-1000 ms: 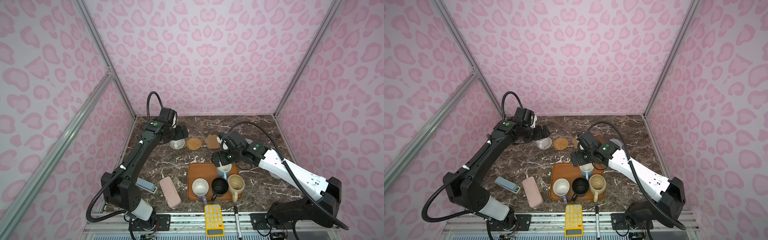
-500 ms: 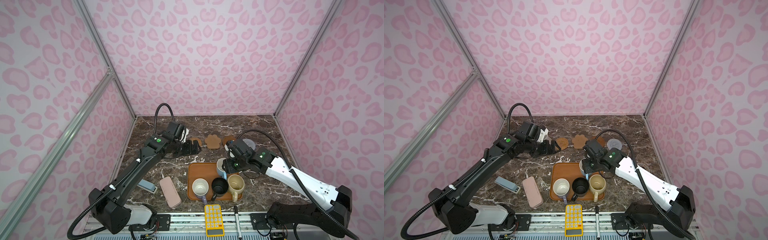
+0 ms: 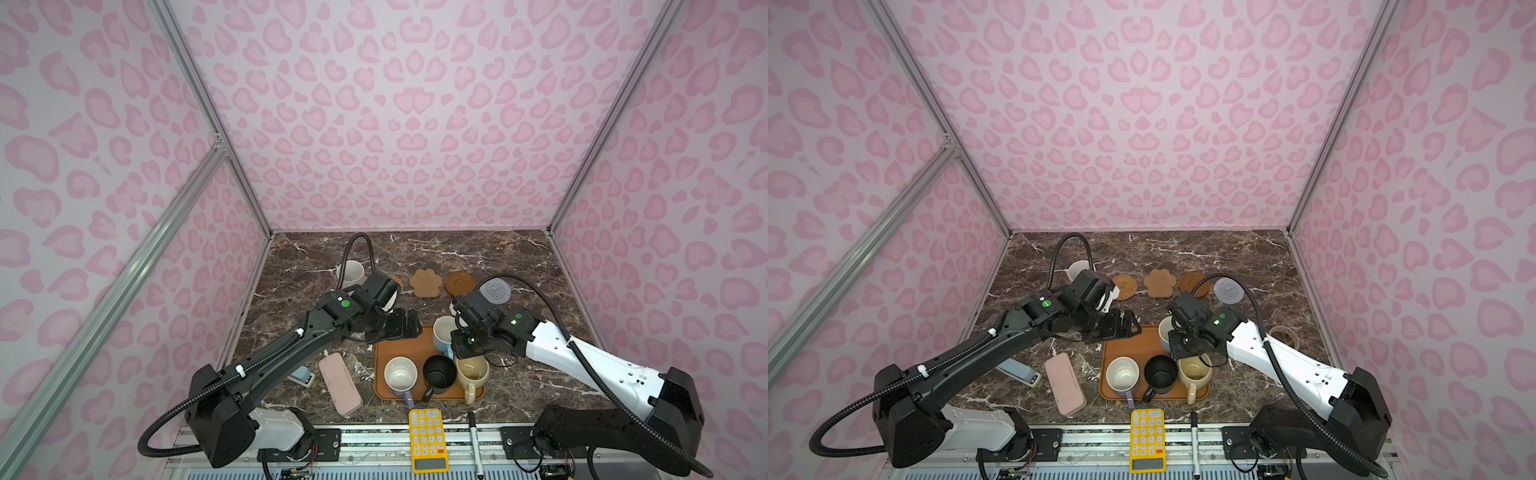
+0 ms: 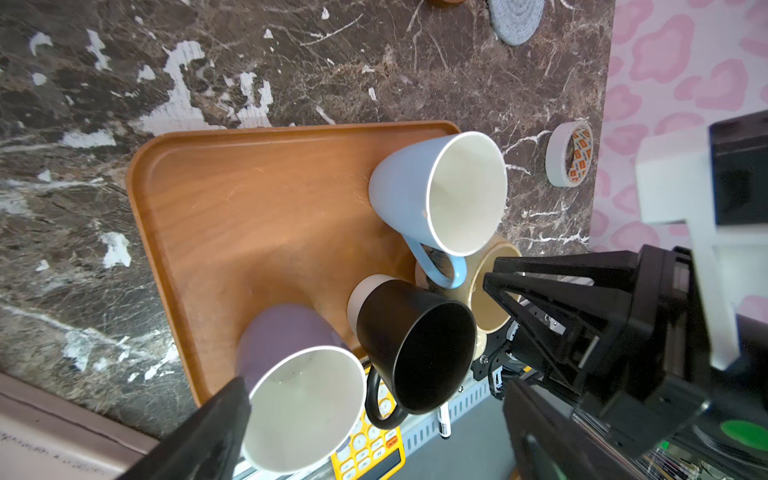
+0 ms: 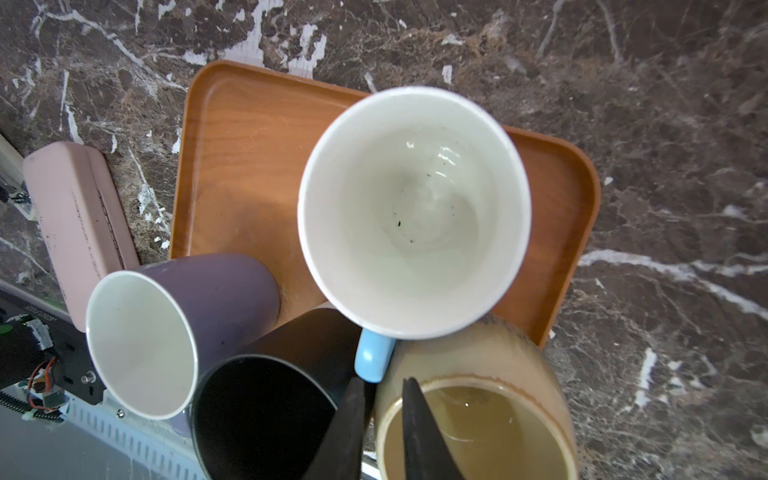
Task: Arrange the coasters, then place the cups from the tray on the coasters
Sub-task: 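Move the right gripper into the light blue mug while the left gripper withdraws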
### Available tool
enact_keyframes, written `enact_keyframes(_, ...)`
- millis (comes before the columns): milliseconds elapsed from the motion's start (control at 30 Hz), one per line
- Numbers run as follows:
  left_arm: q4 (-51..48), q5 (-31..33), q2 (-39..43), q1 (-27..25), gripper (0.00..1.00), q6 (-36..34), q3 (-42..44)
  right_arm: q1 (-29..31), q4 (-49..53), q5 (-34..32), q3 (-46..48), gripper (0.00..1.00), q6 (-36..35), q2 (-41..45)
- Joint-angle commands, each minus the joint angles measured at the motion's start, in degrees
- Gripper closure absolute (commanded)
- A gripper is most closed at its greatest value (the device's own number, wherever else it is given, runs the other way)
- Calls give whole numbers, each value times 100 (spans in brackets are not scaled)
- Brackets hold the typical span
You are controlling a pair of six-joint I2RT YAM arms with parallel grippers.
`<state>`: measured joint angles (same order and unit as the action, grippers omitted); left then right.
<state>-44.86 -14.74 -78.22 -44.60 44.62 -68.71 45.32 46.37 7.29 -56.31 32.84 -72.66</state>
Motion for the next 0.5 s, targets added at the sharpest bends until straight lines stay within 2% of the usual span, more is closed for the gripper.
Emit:
enact_keyframes(0,215,164,-73,-88,3,150,-33,3,-208,39,82,79,46,-41)
enact_keyframes(167,405,220,-102,-133,3,291,54,19,-418,116,291,75,126,-82)
enact_keyframes(467,468,332,-162,-139,3,389,112,86,-483,-171,279,74,73,-304)
